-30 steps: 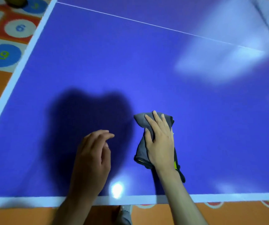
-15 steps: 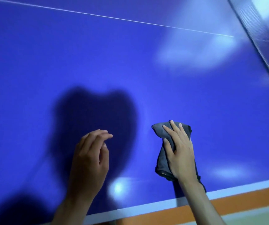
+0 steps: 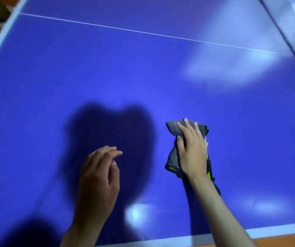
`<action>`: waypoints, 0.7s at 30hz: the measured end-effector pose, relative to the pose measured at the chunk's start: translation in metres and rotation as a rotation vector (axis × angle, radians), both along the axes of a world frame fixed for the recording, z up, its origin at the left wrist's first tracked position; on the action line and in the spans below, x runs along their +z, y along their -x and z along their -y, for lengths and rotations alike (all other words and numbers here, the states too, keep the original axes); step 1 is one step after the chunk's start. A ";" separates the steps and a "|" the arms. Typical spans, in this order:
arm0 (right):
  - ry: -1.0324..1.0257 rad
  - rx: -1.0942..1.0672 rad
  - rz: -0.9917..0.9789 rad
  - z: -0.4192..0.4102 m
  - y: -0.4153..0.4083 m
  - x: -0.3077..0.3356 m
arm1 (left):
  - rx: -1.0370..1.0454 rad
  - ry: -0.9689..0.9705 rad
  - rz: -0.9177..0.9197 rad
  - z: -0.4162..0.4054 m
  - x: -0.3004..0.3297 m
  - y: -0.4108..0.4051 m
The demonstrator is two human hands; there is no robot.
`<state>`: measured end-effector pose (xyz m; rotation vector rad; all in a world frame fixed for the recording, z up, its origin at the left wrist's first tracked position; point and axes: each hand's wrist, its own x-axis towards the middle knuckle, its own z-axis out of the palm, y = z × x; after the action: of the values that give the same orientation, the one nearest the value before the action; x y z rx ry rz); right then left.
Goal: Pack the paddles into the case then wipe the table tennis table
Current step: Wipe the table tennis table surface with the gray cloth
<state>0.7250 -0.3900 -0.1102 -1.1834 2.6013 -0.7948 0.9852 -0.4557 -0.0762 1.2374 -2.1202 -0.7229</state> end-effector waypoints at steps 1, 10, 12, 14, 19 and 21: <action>-0.002 0.016 -0.002 0.009 -0.015 0.000 | 0.010 -0.003 0.003 0.006 0.000 -0.010; -0.004 0.097 -0.051 0.100 -0.157 0.000 | 0.115 0.003 0.004 0.087 0.009 -0.134; -0.003 0.106 -0.065 0.124 -0.192 0.000 | 0.142 0.010 0.002 0.110 0.010 -0.162; 0.000 0.140 -0.086 0.147 -0.230 -0.001 | 0.167 0.013 0.002 0.132 0.011 -0.190; -0.011 0.208 -0.132 0.215 -0.328 -0.005 | 0.220 -0.014 0.005 0.182 0.011 -0.256; -0.033 0.241 -0.164 0.241 -0.369 -0.004 | 0.230 -0.018 0.002 0.204 0.010 -0.281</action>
<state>1.0940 -0.6313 -0.1143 -1.5751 2.5164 -0.6275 1.2661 -0.6599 -0.0663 1.4617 -1.9353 -0.6398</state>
